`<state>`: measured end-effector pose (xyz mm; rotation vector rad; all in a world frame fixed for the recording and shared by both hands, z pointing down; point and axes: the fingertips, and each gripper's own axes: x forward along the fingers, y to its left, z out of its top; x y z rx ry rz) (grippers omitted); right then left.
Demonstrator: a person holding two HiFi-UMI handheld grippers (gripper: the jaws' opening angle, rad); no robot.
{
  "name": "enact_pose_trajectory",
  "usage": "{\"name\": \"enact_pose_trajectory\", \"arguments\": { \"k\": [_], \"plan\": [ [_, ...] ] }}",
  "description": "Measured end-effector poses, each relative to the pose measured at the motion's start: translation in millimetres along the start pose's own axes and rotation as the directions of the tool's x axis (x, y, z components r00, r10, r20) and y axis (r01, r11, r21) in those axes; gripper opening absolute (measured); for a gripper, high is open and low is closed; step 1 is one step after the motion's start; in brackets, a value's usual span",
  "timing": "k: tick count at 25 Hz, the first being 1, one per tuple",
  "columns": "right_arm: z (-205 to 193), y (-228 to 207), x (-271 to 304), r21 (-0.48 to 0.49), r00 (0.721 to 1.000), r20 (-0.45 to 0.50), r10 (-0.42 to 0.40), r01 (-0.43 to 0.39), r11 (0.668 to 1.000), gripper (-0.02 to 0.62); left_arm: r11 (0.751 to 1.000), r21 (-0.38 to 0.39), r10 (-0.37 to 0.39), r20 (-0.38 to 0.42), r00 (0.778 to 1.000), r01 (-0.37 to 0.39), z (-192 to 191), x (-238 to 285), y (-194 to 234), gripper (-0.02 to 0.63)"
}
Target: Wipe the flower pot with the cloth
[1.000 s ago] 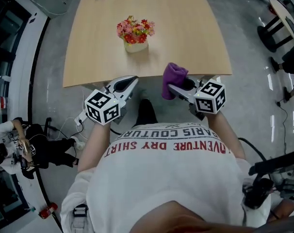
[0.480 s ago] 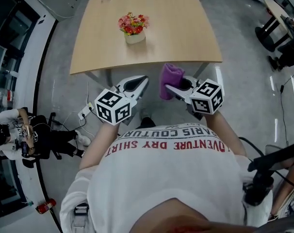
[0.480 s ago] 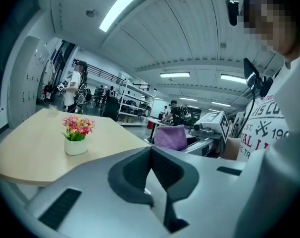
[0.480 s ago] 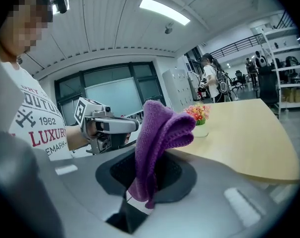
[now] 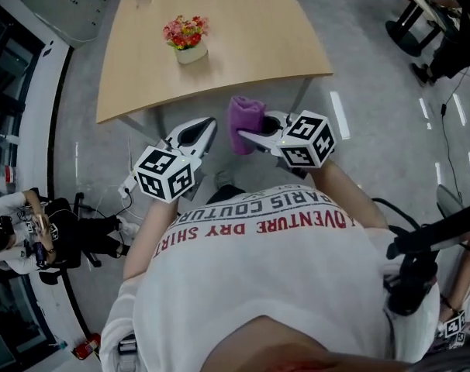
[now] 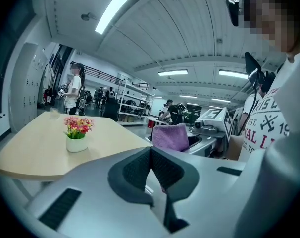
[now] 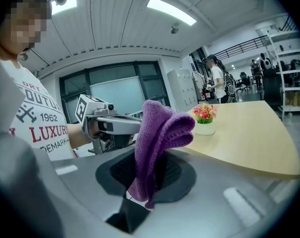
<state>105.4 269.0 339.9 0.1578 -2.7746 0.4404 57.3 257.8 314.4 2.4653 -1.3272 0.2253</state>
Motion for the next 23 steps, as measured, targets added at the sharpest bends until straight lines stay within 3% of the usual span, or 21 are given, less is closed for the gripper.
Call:
{"name": "enact_pose_trajectory", "arguments": {
  "k": [23],
  "plan": [
    [-26,-6,-22,0.053,1.000,-0.008,-0.023,0.023,0.998,0.063,0.999,-0.010,-0.049,-0.035,0.998,0.048,-17,28,-20,0.002]
  ]
}}
